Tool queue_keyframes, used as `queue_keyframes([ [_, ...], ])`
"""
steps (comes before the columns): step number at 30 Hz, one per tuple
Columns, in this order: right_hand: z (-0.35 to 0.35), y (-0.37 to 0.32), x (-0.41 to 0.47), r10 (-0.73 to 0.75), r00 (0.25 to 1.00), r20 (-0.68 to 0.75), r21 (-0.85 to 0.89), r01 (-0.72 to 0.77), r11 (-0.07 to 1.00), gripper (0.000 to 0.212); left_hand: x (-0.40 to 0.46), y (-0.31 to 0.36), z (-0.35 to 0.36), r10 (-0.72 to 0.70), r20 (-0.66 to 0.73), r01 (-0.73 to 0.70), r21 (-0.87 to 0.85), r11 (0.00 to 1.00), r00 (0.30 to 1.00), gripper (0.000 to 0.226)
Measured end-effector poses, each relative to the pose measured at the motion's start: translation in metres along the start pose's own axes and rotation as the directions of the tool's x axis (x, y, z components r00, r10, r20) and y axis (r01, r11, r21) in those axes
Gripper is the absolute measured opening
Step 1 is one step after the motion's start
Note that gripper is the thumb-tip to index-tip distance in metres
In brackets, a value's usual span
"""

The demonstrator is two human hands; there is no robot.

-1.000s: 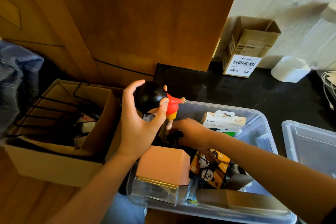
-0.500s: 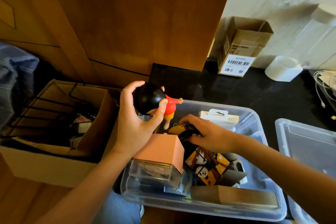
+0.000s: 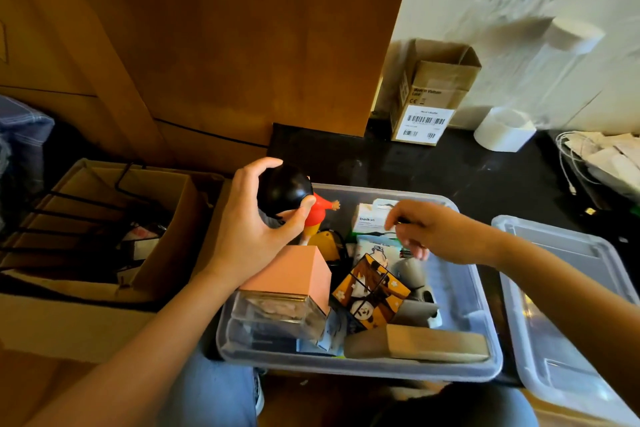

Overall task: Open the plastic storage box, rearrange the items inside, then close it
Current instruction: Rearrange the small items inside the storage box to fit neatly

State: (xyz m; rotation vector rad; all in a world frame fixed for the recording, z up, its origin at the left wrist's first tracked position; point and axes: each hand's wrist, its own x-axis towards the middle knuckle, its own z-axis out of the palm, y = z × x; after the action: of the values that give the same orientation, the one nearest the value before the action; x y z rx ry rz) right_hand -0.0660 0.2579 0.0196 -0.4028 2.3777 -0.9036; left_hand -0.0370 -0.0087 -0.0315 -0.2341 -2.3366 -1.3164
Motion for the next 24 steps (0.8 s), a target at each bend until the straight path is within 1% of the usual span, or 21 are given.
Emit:
queue_keyframes([
  [1,0.0,0.005,-0.005,0.068,0.998,-0.014,-0.114,-0.069,0.991,0.016,0.0,0.001,0.0,0.008,0.016,-0.008,0.002,1.0,1.0,0.063],
  [2,0.002,0.01,-0.008,0.148,0.988,-0.035,-0.267,-0.152,0.952,0.016,0.0,0.002,0.001,0.019,0.031,-0.019,0.005,1.0,0.999,0.063],
  [3,0.005,0.015,-0.01,0.224,0.972,-0.071,-0.418,-0.233,0.878,0.019,0.0,0.003,0.001,0.026,0.045,-0.027,0.005,1.0,0.999,0.063],
  [4,0.01,0.02,-0.011,0.267,0.954,-0.136,-0.528,-0.298,0.795,0.024,0.0,0.004,0.001,0.028,0.059,-0.029,0.004,1.0,0.998,0.063],
  [5,0.017,0.022,-0.009,0.266,0.94,-0.213,-0.583,-0.341,0.738,0.027,0.0,0.005,0.001,0.026,0.071,-0.026,0.003,1.0,0.997,0.063],
  [6,0.023,0.023,-0.007,0.248,0.93,-0.272,-0.602,-0.365,0.71,0.03,0.0,0.006,0.001,0.025,0.076,-0.025,0.003,1.0,0.997,0.063],
  [7,0.029,0.023,-0.003,0.234,0.926,-0.296,-0.619,-0.372,0.692,0.033,-0.001,0.007,0.001,0.026,0.075,-0.027,0.006,1.0,0.997,0.063],
  [8,0.034,0.023,0.002,0.229,0.932,-0.282,-0.655,-0.361,0.664,0.035,-0.002,0.007,0.001,0.03,0.073,-0.03,0.008,1.0,0.997,0.063],
  [9,0.04,0.024,0.008,0.248,0.939,-0.238,-0.701,-0.343,0.625,0.035,-0.002,0.008,0.001,0.03,0.073,-0.031,0.006,1.0,0.997,0.063],
  [11,0.046,0.027,0.017,0.315,0.936,-0.156,-0.758,-0.318,0.57,0.031,-0.003,0.009,0.001,0.017,0.081,-0.017,-0.009,1.0,0.997,0.062],
  [13,0.045,0.027,0.021,0.372,0.922,-0.107,-0.753,-0.319,0.575,0.03,-0.004,0.011,0.0,0.005,0.093,-0.004,-0.014,1.0,0.996,0.06],
  [15,0.039,0.023,0.018,0.359,0.928,-0.096,-0.729,-0.311,0.609,0.034,-0.004,0.011,0.001,-0.005,0.123,0.005,-0.004,1.0,0.992,0.058],
  [17,0.026,0.013,0.009,0.258,0.948,-0.188,-0.716,-0.312,0.625,0.035,-0.004,0.011,0.002,-0.027,0.157,0.024,0.017,1.0,0.987,0.055],
  [18,0.019,0.007,0.003,0.197,0.944,-0.263,-0.702,-0.328,0.632,0.038,-0.004,0.01,0.002,-0.035,0.17,0.031,0.028,0.999,0.985,0.054],
  [19,0.013,0.004,-0.003,0.152,0.929,-0.336,-0.664,-0.348,0.662,0.041,-0.004,0.01,0.002,-0.039,0.181,0.032,0.038,0.999,0.983,0.053],
  [21,0.002,-0.002,-0.011,0.135,0.886,-0.443,-0.508,-0.373,0.777,0.042,-0.004,0.009,0.002,-0.036,0.194,0.026,0.053,0.998,0.98,0.057],
  [22,-0.001,-0.005,-0.012,0.161,0.868,-0.469,-0.407,-0.375,0.833,0.043,-0.004,0.009,0.002,-0.033,0.196,0.022,0.056,0.998,0.98,0.059],
  [24,-0.001,-0.008,-0.012,0.226,0.853,-0.471,-0.214,-0.359,0.908,0.043,-0.004,0.011,0.001,-0.03,0.2,0.019,0.054,0.998,0.979,0.063],
])
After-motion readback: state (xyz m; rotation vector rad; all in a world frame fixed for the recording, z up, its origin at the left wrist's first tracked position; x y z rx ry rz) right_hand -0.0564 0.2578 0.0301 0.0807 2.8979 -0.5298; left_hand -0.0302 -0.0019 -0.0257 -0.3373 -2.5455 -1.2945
